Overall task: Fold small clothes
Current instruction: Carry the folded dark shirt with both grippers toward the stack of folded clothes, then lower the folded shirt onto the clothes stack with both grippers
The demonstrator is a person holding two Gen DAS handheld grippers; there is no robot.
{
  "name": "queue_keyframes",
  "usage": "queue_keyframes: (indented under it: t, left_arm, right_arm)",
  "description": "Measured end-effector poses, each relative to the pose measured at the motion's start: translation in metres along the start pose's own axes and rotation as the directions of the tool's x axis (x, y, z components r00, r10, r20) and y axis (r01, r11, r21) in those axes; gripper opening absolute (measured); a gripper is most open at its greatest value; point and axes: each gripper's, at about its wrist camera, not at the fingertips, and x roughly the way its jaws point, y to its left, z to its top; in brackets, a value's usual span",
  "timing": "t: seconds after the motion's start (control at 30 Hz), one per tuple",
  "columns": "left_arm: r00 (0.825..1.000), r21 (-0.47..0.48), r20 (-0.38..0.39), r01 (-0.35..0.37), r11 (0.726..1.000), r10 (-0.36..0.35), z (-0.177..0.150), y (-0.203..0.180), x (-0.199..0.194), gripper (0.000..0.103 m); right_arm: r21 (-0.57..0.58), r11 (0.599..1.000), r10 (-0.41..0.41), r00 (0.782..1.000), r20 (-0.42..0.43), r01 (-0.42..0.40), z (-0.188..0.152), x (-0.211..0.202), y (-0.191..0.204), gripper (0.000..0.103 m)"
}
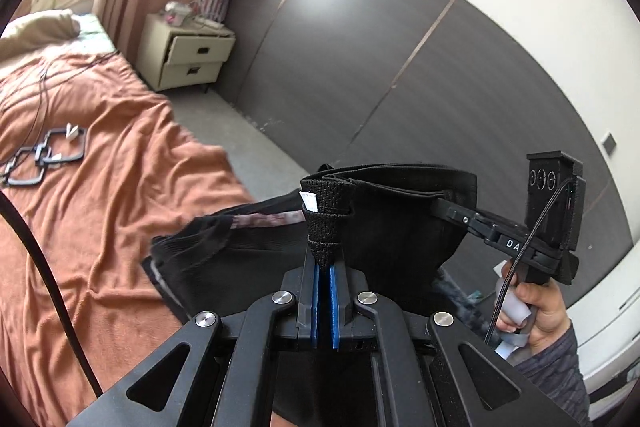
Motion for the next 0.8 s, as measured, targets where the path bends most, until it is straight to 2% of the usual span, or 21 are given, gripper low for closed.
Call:
queue_keyframes:
  t: [0.1,0.17,0.2,0.23,0.3,0.4,0.5,0.57,0.63,0.8]
  left_arm:
    - [0.999,-0.031,-0.007,-0.048,0.998,0.048,-0.001,0.023,0.015,0.004]
    - [0.993,-0.032,-0.044,-0.108,0.994,0.106,-0.005,0.036,0.028,0.009]
    - [0.986,-0.035,-0.077,-0.151,0.988,0.148,-0.008,0.044,0.036,0.014]
    - [0.981,-0.039,-0.094,-0.177,0.983,0.173,-0.01,0.048,0.04,0.018]
    - [0.969,-0.052,-0.099,-0.234,0.971,0.228,-0.016,0.058,0.043,0.019]
    - [0.975,-0.048,-0.081,-0.211,0.976,0.206,-0.021,0.063,0.043,0.019]
    - [0.977,-0.041,-0.089,-0.199,0.979,0.195,-0.024,0.064,0.048,0.019]
    - [0.978,-0.03,-0.105,-0.187,0.982,0.183,-0.025,0.066,0.057,0.019]
    - [0.975,-0.024,-0.127,-0.189,0.982,0.184,-0.027,0.069,0.067,0.019]
    - [0.959,-0.016,-0.173,-0.231,0.973,0.225,-0.027,0.086,0.092,0.019]
  right_arm:
    - [-0.004,0.998,-0.057,0.997,-0.044,0.056,-0.001,0.028,0.021,0.014]
    - [-0.004,0.991,-0.137,0.985,-0.103,0.137,-0.002,0.039,0.025,0.032]
    - [-0.01,0.983,-0.185,0.975,-0.122,0.185,-0.003,0.043,0.027,0.045]
    - [-0.022,0.97,-0.243,0.962,-0.124,0.242,-0.002,0.046,0.037,0.05]
    - [-0.04,0.964,-0.265,0.957,-0.12,0.262,0.001,0.044,0.052,0.05]
    - [-0.08,0.957,-0.286,0.953,-0.101,0.279,-0.003,0.038,0.072,0.05]
    - [-0.072,0.965,-0.26,0.954,-0.151,0.252,-0.009,0.042,0.083,0.05]
    - [-0.088,0.963,-0.27,0.936,-0.225,0.256,-0.015,0.061,0.094,0.045]
    - [-0.097,0.964,-0.264,0.922,-0.284,0.247,-0.02,0.079,0.101,0.033]
    - [-0.098,0.949,-0.313,0.877,-0.364,0.298,-0.025,0.114,0.104,0.028]
